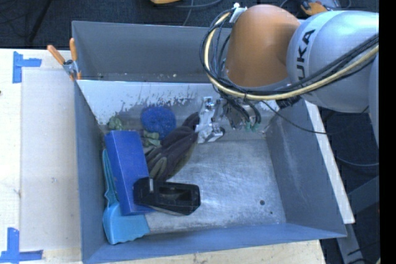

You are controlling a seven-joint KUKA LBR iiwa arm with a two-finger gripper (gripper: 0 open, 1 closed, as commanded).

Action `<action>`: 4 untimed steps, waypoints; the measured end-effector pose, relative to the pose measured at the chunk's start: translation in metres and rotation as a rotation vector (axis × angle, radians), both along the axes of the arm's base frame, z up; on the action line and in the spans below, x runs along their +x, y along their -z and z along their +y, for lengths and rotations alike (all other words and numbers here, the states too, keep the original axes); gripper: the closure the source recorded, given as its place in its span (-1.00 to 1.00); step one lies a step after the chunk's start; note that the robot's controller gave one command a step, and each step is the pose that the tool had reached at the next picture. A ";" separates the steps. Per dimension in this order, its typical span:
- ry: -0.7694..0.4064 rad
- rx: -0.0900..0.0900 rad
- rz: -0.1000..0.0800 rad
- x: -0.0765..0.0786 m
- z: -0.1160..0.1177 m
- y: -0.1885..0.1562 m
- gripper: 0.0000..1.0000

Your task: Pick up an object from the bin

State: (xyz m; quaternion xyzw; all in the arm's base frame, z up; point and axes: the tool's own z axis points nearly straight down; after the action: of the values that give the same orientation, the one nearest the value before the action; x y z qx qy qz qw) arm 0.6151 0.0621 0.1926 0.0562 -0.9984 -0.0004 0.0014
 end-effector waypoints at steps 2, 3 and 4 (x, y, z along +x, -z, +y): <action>0.142 0.000 -0.009 -0.007 0.025 0.012 1.00; 0.194 -0.002 0.001 -0.017 0.020 0.043 1.00; 0.237 -0.004 -0.004 -0.015 0.059 0.031 1.00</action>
Offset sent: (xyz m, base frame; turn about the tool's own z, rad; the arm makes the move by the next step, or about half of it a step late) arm -0.0144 0.0321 -0.0376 0.1152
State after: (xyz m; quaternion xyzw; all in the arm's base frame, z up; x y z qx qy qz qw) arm 0.6002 0.1212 0.1621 -0.0621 -0.9981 0.0018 -0.0006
